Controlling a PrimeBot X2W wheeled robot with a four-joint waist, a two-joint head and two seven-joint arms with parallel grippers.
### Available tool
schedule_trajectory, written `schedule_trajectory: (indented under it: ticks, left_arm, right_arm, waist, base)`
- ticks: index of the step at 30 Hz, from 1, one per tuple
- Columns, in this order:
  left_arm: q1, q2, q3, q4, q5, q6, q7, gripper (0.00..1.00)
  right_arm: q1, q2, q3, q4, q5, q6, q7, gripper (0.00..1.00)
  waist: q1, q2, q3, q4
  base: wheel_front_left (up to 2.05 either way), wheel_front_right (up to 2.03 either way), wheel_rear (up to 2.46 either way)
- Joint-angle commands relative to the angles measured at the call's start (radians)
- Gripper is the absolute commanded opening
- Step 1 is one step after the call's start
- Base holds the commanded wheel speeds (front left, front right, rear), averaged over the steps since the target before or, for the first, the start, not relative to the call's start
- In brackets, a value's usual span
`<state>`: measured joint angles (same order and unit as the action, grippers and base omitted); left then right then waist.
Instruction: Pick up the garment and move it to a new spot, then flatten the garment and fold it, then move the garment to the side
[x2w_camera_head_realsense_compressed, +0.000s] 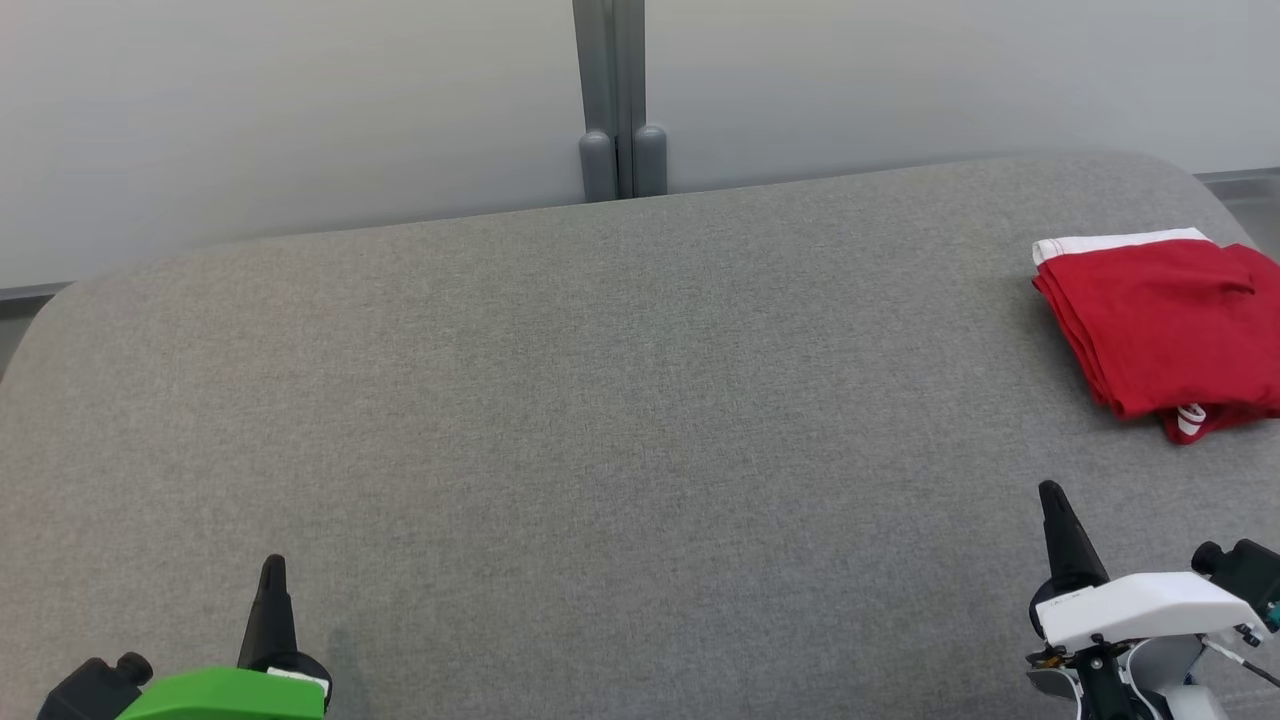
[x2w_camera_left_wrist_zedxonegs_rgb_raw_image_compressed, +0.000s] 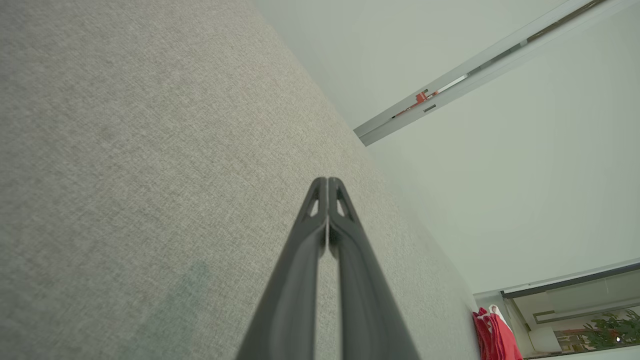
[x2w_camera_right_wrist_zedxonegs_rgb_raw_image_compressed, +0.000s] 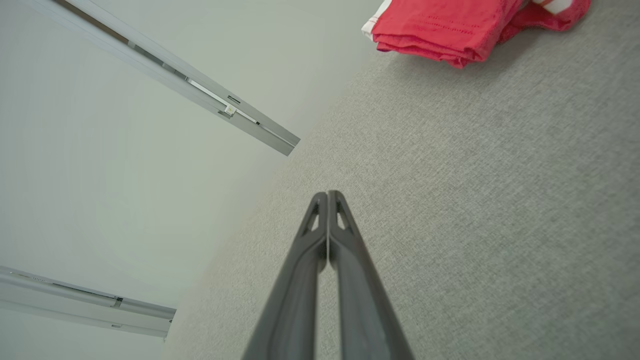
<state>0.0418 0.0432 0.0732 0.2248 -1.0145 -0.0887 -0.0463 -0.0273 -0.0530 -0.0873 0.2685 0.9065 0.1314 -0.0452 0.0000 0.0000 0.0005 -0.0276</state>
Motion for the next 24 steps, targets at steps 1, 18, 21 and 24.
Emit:
schedule_trajectory:
  ticks: [1, 18, 21, 24]
  left_arm:
    - [-0.031, 0.007, 0.007, -0.009, -0.029, -0.008, 0.006, 0.00]
    - [-0.070, 0.008, 0.017, 0.000, -0.200, -0.020, 0.053, 0.00]
    - [-0.075, 0.008, 0.019, 0.002, -0.228, -0.020, 0.061, 0.00]
    - [-0.084, 0.008, 0.021, 0.003, -0.255, -0.022, 0.068, 0.00]
  right_arm:
    - [-0.025, -0.004, -0.004, -0.014, 0.032, 0.000, 0.007, 0.00]
    - [-0.045, -0.002, -0.011, -0.018, 0.234, -0.001, 0.054, 0.00]
    - [-0.048, -0.002, -0.013, -0.019, 0.267, -0.001, 0.061, 0.00]
    - [-0.050, -0.001, -0.014, -0.019, 0.300, -0.001, 0.069, 0.00]
  waist:
    - [0.0000, 0.0000, 0.000, 0.000]
    - [0.0000, 0.0000, 0.001, 0.007]
    - [0.0000, 0.0000, 0.001, 0.008]
    - [0.0000, 0.0000, 0.001, 0.009]
  base:
    - [0.00, 0.00, 0.00]
    - [0.00, 0.00, 0.00]
    - [0.00, 0.00, 0.00]
    - [0.00, 0.00, 0.00]
